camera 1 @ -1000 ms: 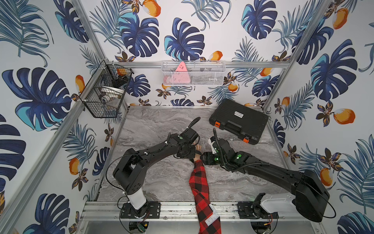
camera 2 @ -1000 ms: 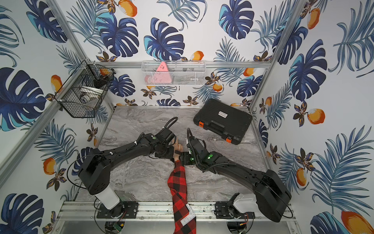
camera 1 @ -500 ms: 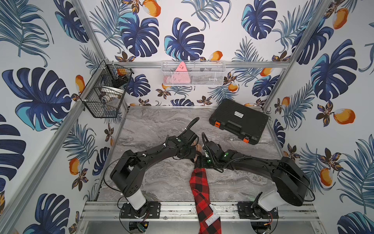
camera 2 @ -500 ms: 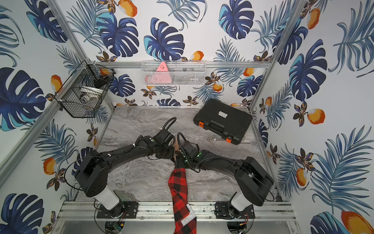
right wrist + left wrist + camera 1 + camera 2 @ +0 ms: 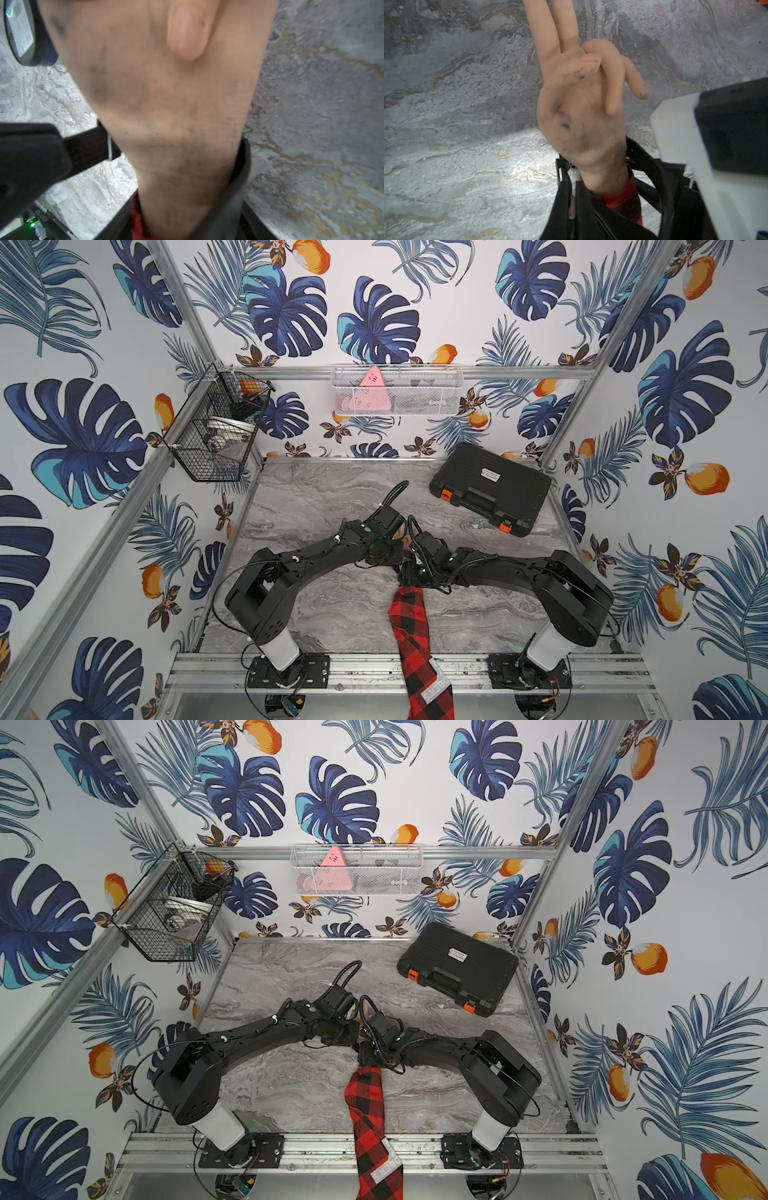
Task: Take off the watch
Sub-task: Pick up the hand from the center of the board.
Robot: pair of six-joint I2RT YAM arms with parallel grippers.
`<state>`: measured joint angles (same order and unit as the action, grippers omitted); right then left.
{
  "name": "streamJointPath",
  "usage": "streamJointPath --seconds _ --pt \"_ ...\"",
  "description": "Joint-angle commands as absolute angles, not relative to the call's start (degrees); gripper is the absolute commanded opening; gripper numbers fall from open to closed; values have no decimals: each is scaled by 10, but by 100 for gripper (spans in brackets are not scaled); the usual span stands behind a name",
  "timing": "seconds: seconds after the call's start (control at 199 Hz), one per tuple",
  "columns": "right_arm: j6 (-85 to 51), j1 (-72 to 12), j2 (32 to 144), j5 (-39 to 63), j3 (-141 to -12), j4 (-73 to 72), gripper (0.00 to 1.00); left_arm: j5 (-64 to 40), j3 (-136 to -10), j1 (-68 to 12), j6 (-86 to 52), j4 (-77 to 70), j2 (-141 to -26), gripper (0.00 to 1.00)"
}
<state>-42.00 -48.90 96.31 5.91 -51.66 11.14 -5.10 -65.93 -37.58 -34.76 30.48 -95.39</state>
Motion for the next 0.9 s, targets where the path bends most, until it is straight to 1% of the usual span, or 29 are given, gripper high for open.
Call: streamJointPath --seconds 0.0,0.085,0.176,0.341,0.587,0.728,0.899 --pt "-425 -489 957 63 -515 97 53 -43 -663 -376 -341 310 -954 0" --pt "-426 -489 952 59 -514 101 43 -25 -671 -374 -331 324 -954 0" --pt "-427 -486 944 52 -511 104 36 -14 -676 -365 -320 337 -950 0" --pt "-431 -478 925 47 -499 104 28 -3 -671 -326 -296 356 -937 0" --pt "-431 -471 914 44 -490 107 24 -11 -651 -223 -254 377 -900 0" --pt "-431 -468 914 44 -488 105 23 -18 -646 -169 -230 392 -889 0" --pt "-430 -465 914 43 -488 108 22 -19 -642 -121 -213 412 -881 0"
